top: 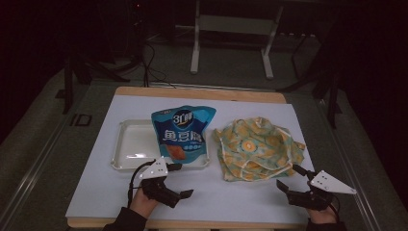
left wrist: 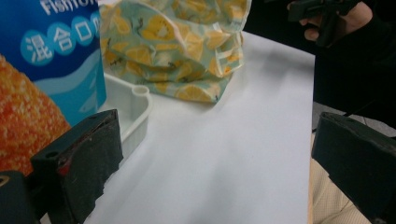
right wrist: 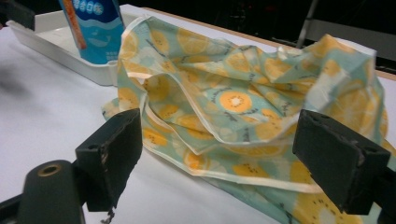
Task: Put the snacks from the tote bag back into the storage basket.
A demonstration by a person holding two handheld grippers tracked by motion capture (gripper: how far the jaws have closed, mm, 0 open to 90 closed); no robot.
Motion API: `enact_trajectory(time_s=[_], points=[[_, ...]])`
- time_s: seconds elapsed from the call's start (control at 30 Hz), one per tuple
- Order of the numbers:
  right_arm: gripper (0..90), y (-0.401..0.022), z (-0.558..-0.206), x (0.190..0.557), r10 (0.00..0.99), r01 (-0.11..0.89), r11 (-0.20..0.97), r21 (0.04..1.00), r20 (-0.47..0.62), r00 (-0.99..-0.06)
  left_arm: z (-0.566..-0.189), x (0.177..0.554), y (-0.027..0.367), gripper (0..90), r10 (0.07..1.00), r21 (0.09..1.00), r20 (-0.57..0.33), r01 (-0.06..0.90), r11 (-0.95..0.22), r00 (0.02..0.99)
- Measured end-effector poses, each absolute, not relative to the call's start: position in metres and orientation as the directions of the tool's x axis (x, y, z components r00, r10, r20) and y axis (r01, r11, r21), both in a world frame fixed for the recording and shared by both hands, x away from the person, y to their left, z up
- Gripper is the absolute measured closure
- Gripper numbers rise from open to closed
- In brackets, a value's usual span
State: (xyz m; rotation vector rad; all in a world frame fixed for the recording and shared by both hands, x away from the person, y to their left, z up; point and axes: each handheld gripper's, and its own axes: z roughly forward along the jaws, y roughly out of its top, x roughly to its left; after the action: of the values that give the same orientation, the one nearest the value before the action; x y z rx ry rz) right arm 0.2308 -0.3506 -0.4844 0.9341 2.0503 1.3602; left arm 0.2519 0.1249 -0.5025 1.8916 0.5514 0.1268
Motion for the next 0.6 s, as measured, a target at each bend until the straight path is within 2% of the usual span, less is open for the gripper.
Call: enact_trajectory(time_s=[0.6], points=[[15.7,-0.3449,-0.49,0.2307,0.758,0.249,0.284,0.926,-0.058,-0.65,-0.5102,0.2498,0.1247,2.6,0.432,0.896,-0.174,0.325,-0.304,0.885]])
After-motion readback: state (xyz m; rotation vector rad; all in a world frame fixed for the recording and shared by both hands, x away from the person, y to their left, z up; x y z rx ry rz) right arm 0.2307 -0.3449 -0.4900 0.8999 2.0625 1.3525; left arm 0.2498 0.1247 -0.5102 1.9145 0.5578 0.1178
